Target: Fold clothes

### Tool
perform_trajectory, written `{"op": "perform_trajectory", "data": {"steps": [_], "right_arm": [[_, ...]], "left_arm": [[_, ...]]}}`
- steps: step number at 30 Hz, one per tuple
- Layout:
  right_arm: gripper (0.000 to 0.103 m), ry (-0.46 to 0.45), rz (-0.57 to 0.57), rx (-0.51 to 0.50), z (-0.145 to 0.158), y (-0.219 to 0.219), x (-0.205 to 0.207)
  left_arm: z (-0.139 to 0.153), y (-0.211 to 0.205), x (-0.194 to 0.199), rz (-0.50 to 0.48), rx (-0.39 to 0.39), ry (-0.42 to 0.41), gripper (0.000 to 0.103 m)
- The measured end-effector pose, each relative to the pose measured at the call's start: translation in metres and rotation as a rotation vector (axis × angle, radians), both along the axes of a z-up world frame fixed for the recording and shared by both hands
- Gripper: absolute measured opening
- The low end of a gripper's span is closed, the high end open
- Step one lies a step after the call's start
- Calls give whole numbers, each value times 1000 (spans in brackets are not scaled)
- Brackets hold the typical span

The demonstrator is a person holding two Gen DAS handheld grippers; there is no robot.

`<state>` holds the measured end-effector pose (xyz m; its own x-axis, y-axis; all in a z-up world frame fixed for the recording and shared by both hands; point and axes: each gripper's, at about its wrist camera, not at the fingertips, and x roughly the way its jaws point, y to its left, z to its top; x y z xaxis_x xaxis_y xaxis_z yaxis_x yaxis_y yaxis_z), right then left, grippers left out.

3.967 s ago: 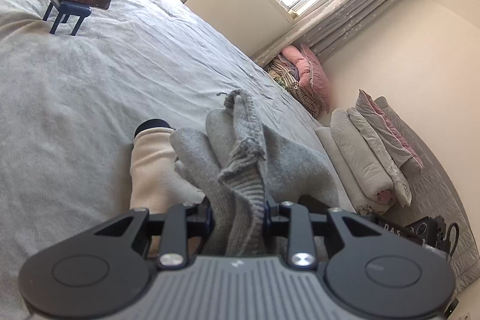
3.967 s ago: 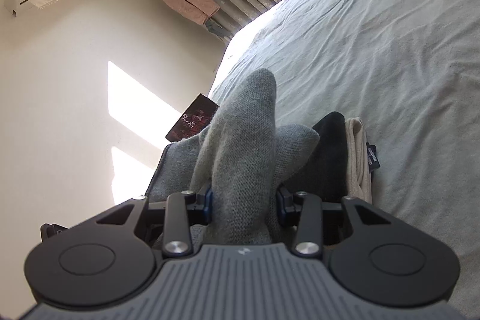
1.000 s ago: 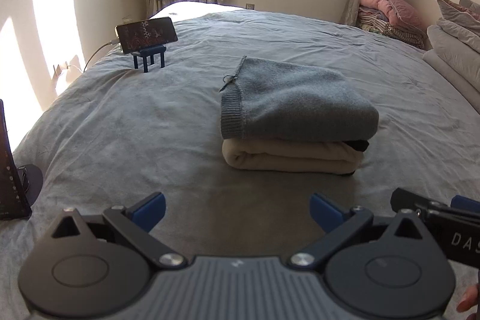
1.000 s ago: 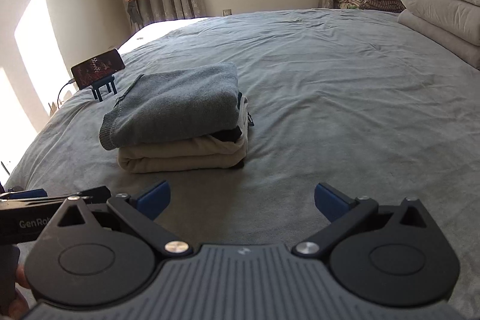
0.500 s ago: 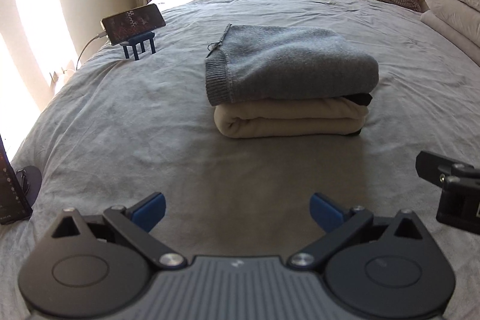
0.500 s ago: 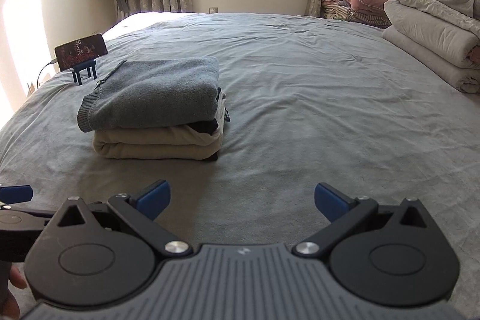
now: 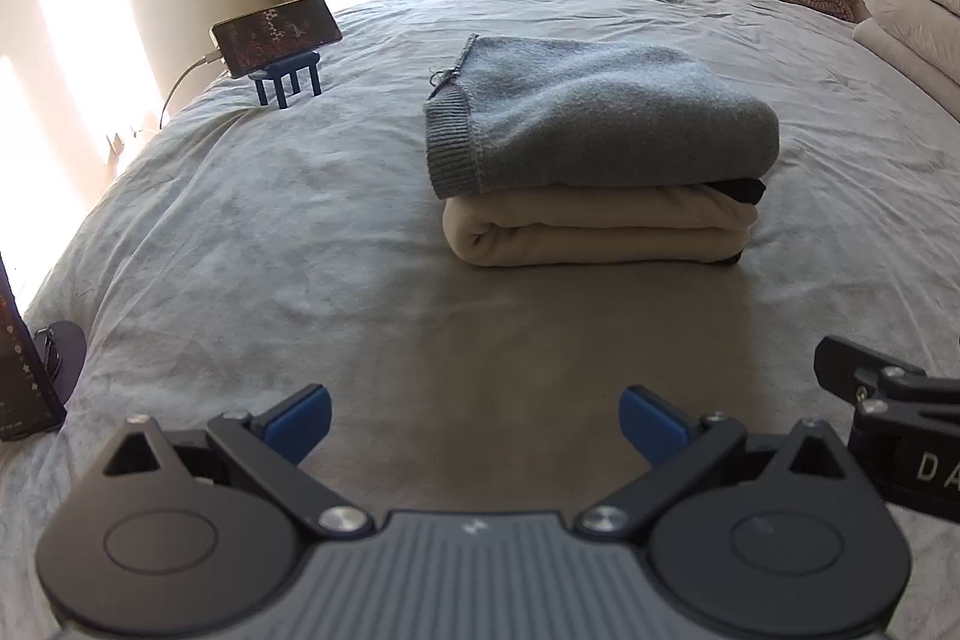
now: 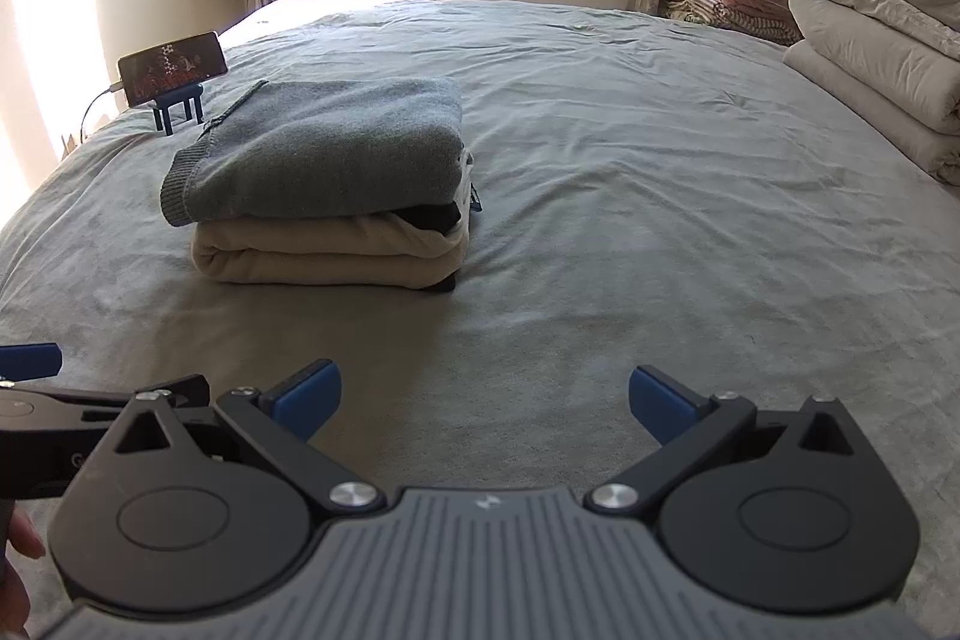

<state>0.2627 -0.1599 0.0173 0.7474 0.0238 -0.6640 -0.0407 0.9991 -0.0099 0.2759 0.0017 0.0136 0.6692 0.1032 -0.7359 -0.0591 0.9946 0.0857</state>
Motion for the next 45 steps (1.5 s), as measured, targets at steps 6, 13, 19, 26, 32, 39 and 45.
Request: {"op": "perform_trajectory", "data": {"steps": [6, 13, 19, 26, 32, 39, 45], "right_arm": [[103, 2, 0, -5, -1, 1, 1], [103, 12, -10, 8, -3, 0, 3], [103, 6, 7, 21, -1, 1, 1], [103, 8, 26, 26, -1, 4, 1], [103, 8, 31, 18, -2, 7, 0], [103, 9, 34, 16, -2, 8, 0], [103, 9, 37, 18, -2, 8, 0]], "left_arm": [[1, 5, 1, 4, -17, -1, 102], [-4, 5, 3, 9, -8, 11, 102], [-4, 5, 3, 12, -4, 9, 102], [-4, 8, 4, 19, -5, 12, 102], [-4, 7, 4, 16, -8, 11, 102], [-3, 9, 4, 18, -9, 10, 102], [-4, 9, 4, 15, -5, 11, 102]]}}
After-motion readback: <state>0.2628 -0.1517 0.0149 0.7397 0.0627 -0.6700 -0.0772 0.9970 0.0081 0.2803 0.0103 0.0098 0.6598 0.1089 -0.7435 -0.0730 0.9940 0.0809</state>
